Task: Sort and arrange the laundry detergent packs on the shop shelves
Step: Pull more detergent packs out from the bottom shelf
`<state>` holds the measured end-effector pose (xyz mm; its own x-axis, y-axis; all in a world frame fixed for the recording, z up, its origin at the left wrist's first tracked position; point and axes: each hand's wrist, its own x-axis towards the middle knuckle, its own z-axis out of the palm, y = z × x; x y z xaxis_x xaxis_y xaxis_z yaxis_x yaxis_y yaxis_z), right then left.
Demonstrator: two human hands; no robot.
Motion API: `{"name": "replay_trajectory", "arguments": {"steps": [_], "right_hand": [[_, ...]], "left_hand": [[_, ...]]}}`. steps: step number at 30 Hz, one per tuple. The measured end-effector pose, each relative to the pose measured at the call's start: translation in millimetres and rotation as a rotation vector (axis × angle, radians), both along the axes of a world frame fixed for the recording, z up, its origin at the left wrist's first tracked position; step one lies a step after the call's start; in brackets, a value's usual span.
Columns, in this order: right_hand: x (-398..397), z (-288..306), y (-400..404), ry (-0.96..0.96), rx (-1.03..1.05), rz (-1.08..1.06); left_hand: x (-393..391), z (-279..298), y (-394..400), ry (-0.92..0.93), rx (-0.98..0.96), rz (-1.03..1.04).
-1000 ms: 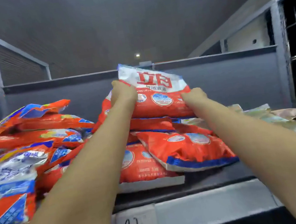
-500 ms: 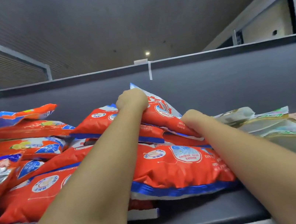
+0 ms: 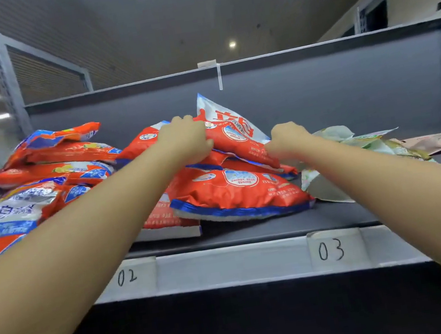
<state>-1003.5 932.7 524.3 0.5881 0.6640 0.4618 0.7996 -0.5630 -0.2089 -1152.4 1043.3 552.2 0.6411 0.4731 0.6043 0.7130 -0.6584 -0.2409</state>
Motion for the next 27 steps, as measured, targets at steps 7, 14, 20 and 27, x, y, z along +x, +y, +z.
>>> {"name": "replay_trajectory", "arguments": {"steps": [7,14,20,27], "right_hand": [[-58.4,-11.8,-37.6,-0.236,-0.058,0.143],[-139.6,-39.9,-93.9,-0.368,0.029,0.326],[-219.4,-107.4,-123.2,-0.286,0.107,0.406],[-307.8,-238.5,-141.6,-0.030,-0.094,0.446]], "left_hand": [[-47.5,-20.9,-54.3,0.023,0.215,-0.071],[-141.3,-59.6,-94.7,-0.148,0.065,-0.245],[-242.6,-125.8,-113.1,-0.300,-0.183,-0.446],[-334.2,-263.9,-109.0,-0.187,-0.466,-0.423]]}}
